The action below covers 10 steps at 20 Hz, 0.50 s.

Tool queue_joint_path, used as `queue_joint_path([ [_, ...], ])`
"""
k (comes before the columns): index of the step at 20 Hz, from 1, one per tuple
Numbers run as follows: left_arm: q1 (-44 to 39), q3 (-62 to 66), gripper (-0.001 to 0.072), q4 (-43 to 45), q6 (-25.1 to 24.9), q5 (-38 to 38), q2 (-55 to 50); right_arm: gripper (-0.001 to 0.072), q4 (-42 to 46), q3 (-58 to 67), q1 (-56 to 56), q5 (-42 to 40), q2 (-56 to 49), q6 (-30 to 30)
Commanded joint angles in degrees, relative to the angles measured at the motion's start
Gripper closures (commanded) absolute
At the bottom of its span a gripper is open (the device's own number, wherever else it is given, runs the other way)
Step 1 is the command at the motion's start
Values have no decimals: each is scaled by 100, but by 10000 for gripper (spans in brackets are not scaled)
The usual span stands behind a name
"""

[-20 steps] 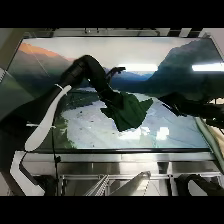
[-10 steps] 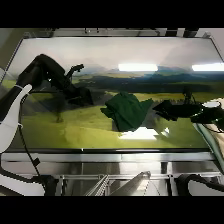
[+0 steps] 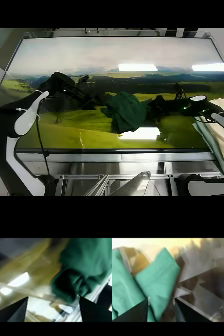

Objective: Fold the shirts.

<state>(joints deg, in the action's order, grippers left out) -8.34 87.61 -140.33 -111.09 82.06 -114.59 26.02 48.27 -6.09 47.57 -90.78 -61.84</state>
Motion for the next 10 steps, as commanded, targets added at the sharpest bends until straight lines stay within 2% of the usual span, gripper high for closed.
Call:
queue_joint_path([
  [1, -466, 708, 59, -92, -17, 81, -656, 358, 74, 251, 286, -256, -293, -164],
  [3, -673, 1019, 448, -83, 63, 177, -870, 376, 55, 385, 387, -234, -409, -186],
  [4, -756, 1139, 631, -76, 83, 251, -949, 428, -15, 426, 404, -216, -435, -181],
  [5, -800, 1237, 685, -76, 83, 361, -997, 533, -35, 448, 407, -203, -433, -181],
  [7, -815, 1405, 685, -79, 83, 619, -1005, 673, -33, 544, 398, 26, -422, -76],
  [10, -656, 1934, 686, -87, 229, 1276, -957, 693, -31, 809, 376, 468, -225, 151],
])
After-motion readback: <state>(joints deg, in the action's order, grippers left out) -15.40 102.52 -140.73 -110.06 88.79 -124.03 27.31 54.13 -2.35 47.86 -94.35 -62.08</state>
